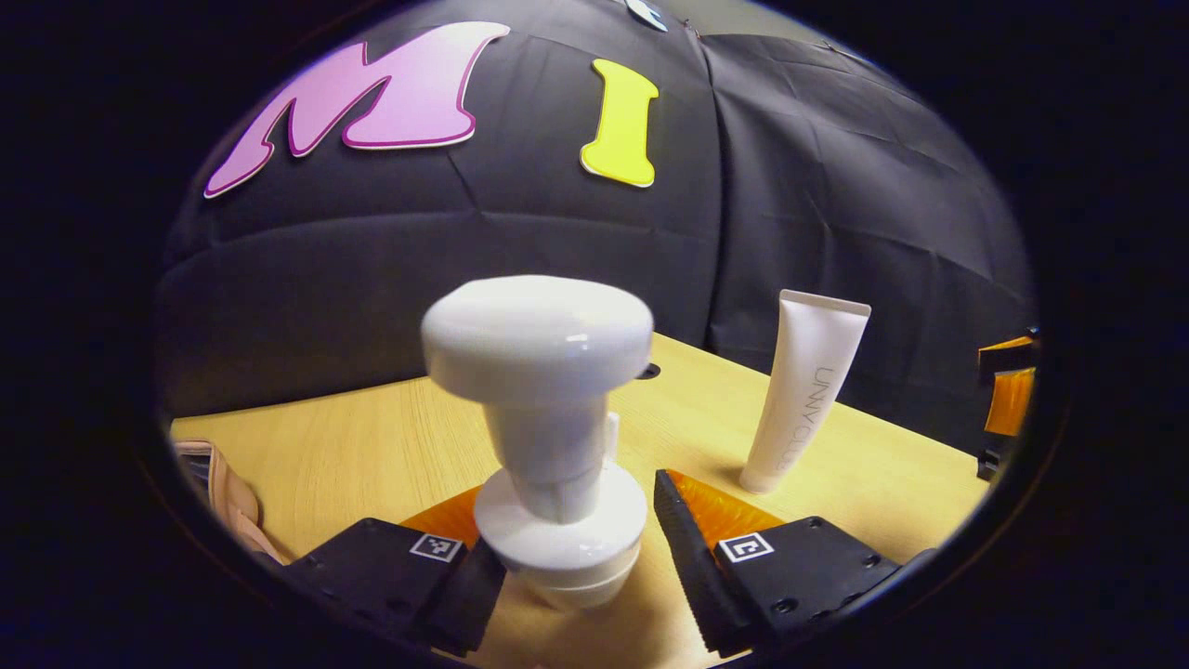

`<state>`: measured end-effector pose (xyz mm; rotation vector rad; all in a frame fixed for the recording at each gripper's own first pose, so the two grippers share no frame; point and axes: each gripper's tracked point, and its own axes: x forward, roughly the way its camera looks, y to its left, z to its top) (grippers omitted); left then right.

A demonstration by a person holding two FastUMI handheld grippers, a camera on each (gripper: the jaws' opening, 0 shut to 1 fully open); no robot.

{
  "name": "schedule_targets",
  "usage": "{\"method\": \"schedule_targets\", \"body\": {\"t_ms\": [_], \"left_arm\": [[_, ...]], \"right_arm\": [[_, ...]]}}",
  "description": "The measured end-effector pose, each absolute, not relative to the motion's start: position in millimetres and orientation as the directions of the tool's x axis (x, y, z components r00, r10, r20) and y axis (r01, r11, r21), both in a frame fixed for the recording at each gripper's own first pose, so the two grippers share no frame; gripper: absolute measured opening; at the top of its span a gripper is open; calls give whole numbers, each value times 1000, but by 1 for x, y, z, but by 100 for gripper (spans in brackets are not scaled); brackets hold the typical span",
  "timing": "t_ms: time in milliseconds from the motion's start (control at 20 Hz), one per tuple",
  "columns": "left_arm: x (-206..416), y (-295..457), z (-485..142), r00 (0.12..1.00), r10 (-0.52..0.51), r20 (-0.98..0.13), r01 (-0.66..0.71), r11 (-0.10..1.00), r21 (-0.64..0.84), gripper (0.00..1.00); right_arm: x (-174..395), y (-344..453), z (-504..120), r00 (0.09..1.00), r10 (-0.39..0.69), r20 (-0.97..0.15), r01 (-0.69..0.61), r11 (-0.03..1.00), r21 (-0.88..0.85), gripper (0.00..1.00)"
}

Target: First open the suitcase, pack the skin care products into it, and then close the suitcase.

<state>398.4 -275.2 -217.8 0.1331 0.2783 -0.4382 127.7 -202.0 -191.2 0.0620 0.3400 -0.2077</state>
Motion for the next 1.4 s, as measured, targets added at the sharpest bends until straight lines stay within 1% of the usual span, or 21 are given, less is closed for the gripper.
{"method": "schedule_targets", "body": {"t_ms": [100, 150, 200, 300, 500, 600, 700, 800, 850, 950, 1150, 1200, 1250, 1300, 1350, 1400], "left_arm": [[400, -279, -220, 866, -403, -295, 440, 895, 67, 63], [400, -279, -220, 866, -403, -296, 440, 896, 67, 65], [393, -274, -220, 867, -392, -310, 427, 903, 54, 65], [377, -260, -200, 886, -381, -263, 407, 912, 49, 65], [332, -234, -173, 888, -365, -281, 390, 920, 39, 64], [309, -219, -160, 892, -346, -292, 377, 924, 56, 64], [287, -207, -148, 898, -326, -296, 351, 936, 33, 64], [261, -192, -138, 903, -299, -308, 317, 949, 7, 64], [251, -184, -136, 906, -283, -316, 300, 954, 5, 64], [239, -170, -130, 911, -257, -322, 270, 963, -5, 64], [226, -145, -131, 914, -214, -344, 223, 975, -14, 64], [226, -138, -132, 915, -204, -347, 211, 977, -17, 64], [225, -133, -132, 916, -196, -351, 202, 979, -21, 64], [225, -129, -132, 917, -188, -352, 192, 981, -24, 64], [226, -125, -132, 918, -183, -352, 184, 982, -29, 65], [226, -122, -131, 919, -178, -352, 177, 984, -34, 64]], "right_arm": [[134, -204, -196, 920, -187, -345, 202, 979, 9, 98], [137, -204, -199, 919, -185, -348, 197, 980, -1, 98], [148, -208, -205, 918, -184, -350, 193, 981, -9, 98], [166, -208, -213, 918, -177, -355, 194, 981, 13, 97], [209, -207, -230, 921, -167, -352, 187, 982, 24, 98], [229, -203, -241, 923, -152, -355, 148, 988, -37, 98], [247, -211, -252, 920, -173, -350, 148, 984, -97, 98], [262, -220, -263, 907, -202, -369, 194, 979, -61, 98], [261, -223, -266, 899, -222, -378, 222, 974, -43, 98], [272, -231, -275, 884, -253, -393, 257, 965, -43, 98], [291, -235, -294, 862, -270, -428, 257, 962, -89, 98], [292, -233, -300, 857, -270, -440, 253, 963, -96, 90], [293, -232, -308, 846, -270, -460, 254, 962, -97, 87], [291, -230, -317, 830, -267, -490, 257, 962, -89, 73], [287, -226, -325, 814, -258, -521, 253, 964, -82, 65], [293, -228, -324, 815, -269, -513, 267, 960, -79, 49]]}}
